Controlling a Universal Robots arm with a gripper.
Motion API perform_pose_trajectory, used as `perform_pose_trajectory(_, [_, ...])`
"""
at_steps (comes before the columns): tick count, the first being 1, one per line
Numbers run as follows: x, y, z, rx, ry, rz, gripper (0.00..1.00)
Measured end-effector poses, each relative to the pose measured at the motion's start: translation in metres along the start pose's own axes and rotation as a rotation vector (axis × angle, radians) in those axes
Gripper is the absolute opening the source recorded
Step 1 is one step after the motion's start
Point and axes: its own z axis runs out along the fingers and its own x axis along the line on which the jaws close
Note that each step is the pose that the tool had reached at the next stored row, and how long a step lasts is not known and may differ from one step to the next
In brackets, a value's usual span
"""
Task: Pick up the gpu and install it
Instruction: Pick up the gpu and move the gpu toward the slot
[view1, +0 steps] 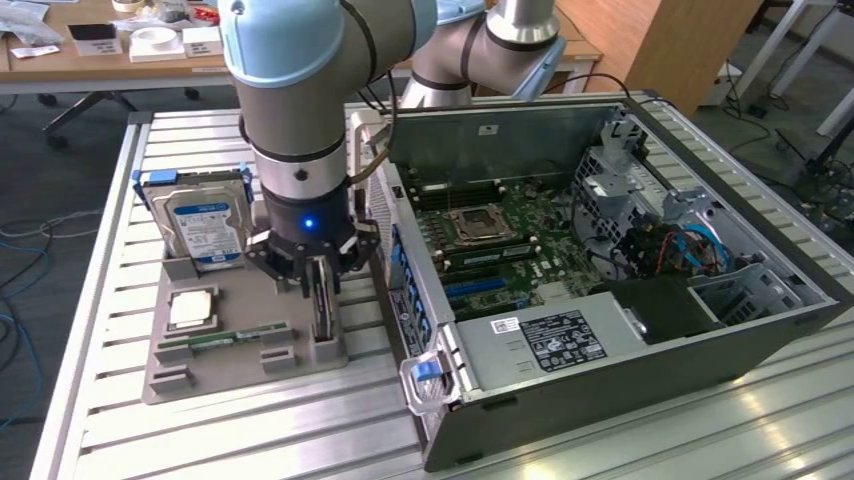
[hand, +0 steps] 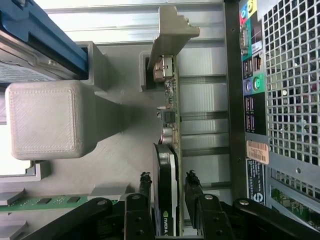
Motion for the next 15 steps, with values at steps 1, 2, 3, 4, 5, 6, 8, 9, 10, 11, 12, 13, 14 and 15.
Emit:
perform_pose_trajectory(1, [0.0001, 0.0007, 0.0002, 0.0001, 0.0001, 0.0, 0.42])
perform_pose_trajectory(2, [0.0003, 0.0015, 0.0004, 0.0001, 0.0, 0.0, 0.42])
perform_pose_trajectory(3, [0.0003, 0.0021, 0.0006, 0.0001, 0.0, 0.0, 0.42])
perform_pose_trajectory(4, [0.0004, 0.0029, 0.0008, 0.0002, 0.0001, 0.001, 0.42])
perform_pose_trajectory(5, [0.0005, 0.0036, 0.0011, 0.0001, 0.0001, 0.001, 0.42])
perform_pose_trajectory(6, [0.0006, 0.0045, 0.0013, 0.0002, 0.0001, 0.001, 0.42])
perform_pose_trajectory(8, [0.0007, 0.0057, 0.0018, 0.0001, 0.0, 0.001, 0.42])
perform_pose_trajectory(9, [0.0007, 0.0059, 0.0019, 0.0, -0.0001, 0.001, 0.42])
perform_pose_trajectory(10, [0.0008, 0.0063, 0.002, 0.0, -0.0001, 0.001, 0.42])
perform_pose_trajectory(11, [0.0009, 0.0064, 0.002, 0.0001, 0.0, 0.001, 0.42])
perform_pose_trajectory(12, [0.0009, 0.0064, 0.0021, 0.0001, 0.0001, 0.001, 0.42])
perform_pose_trajectory(13, [0.0009, 0.0064, 0.002, 0.0003, 0.0001, 0.001, 0.42])
perform_pose_trajectory(14, [0.0009, 0.0064, 0.002, 0.0002, 0.0001, 0.001, 0.42])
perform_pose_trajectory(15, [0.0009, 0.0064, 0.0021, 0.0001, 0.0, 0.001, 0.42])
